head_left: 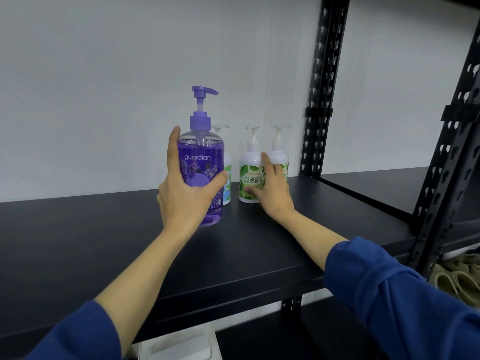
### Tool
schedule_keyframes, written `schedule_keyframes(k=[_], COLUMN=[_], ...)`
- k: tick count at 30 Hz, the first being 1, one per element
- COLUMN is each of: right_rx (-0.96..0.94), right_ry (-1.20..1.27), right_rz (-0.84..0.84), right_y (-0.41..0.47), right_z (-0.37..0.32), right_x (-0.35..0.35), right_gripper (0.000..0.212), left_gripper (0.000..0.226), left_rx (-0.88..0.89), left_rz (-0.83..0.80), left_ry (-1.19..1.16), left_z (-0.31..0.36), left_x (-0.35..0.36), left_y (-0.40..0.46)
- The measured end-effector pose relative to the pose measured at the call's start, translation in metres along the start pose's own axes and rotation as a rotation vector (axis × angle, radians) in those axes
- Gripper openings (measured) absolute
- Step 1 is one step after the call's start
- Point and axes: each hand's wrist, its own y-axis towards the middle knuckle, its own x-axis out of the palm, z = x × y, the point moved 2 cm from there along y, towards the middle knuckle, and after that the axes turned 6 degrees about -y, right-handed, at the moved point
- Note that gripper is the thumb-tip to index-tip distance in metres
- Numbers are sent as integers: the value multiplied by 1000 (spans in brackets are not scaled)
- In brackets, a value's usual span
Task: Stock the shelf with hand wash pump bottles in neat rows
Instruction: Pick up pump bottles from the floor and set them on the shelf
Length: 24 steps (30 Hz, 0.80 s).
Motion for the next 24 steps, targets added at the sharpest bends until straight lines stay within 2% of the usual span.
schedule_keyframes(k=[9, 24], right_rx=[-51, -18], right_ry=[4, 8], right_rz=[0, 5], right_y=[-3, -1], right_z=[-1, 0], right_x=[-1, 0], right_gripper=[78, 76], left_gripper=[99, 98], left_rx=[11, 0], left_rz=[-7, -14], left_ry=[6, 17], left_z=[-1, -1], left_x=[1, 0], left_y=[0, -1])
